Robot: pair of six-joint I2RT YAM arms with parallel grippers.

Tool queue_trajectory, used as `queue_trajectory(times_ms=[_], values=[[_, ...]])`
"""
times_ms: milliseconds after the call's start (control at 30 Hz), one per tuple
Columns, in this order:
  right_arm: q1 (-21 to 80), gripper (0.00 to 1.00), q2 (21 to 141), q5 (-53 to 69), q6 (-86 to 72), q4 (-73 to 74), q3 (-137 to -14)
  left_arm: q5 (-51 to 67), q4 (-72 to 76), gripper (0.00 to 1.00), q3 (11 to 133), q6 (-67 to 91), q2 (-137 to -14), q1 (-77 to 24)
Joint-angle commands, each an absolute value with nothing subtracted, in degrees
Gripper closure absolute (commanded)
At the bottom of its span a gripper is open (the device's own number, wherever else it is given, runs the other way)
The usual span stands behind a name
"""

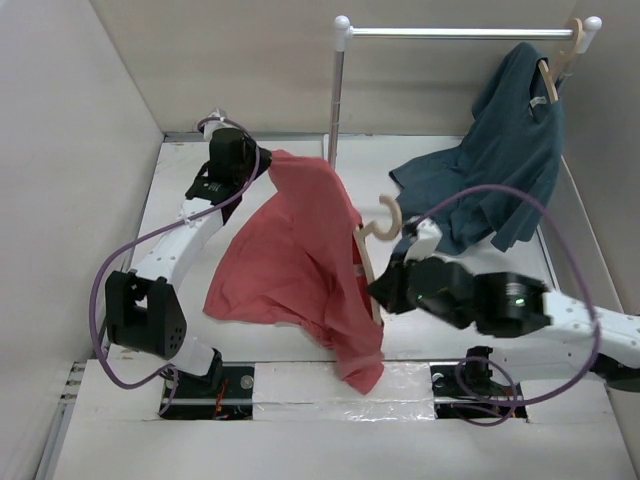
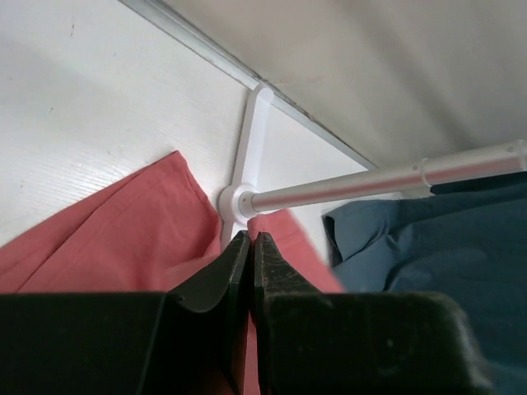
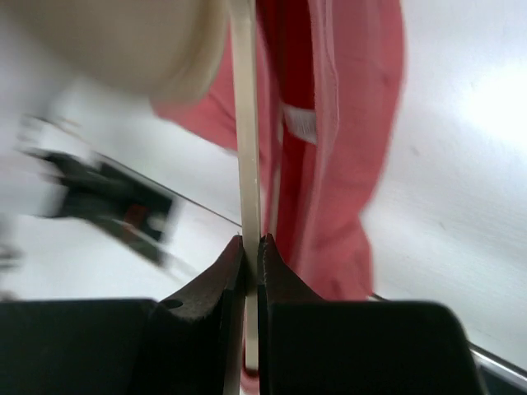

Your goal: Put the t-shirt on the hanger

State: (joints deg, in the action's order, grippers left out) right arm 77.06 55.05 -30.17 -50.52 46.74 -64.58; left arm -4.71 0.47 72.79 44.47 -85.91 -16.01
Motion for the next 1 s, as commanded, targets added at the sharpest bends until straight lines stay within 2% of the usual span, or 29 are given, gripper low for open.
queue_trajectory(times_ms=[0,67,133,300,367,467,533,600,667,800,967], values=[[76.29,1.00,53.43,-35.58,-46.50,52.18,-82.57,-5.36,2.81,1.00,74.44,43.68,-80.68,-15.64],[76.29,1.00,57.03,-36.47,-43.53,57.64,-95.01,-4.57,2.55,1.00,75.67,44.03,-80.25,-15.64],[76.29,1.00,58.70,-35.87,-42.89,59.32,-100.17,-4.13,2.11,1.00,78.04,43.95,-80.07,-15.64],[71.30,1.00,54.06,-29.29,-45.70,54.32,-83.27,-5.10,0.09,1.00,80.33,42.02,-79.54,-15.64],[70.75,1.00,51.95,-29.53,-44.92,55.19,-83.93,-5.80,-1.30,1.00,79.90,40.88,-78.49,-15.64],[69.35,1.00,52.46,-33.57,-40.71,61.42,-97.60,-5.28,-0.97,1.00,79.01,40.78,-77.35,-15.64],[69.35,1.00,56.85,-35.68,-39.12,66.06,-107.95,-3.70,-0.79,1.00,78.40,41.22,-77.08,-15.64],[69.35,1.00,58.27,-35.86,-38.24,66.54,-109.95,-3.34,-0.62,1.00,77.09,41.48,-76.82,-15.64],[69.35,1.00,57.31,-35.42,-38.23,63.29,-105.40,-3.17,-0.44,1.00,75.42,41.57,-75.86,-15.64],[62.77,1.00,57.13,-31.14,-37.18,62.75,-100.98,-2.37,0.53,1.00,71.46,40.26,-74.01,-16.17],[55.03,1.00,63.43,-27.16,-30.60,67.32,-120.37,-2.46,0.35,1.00,67.68,39.55,-70.76,-16.17]])
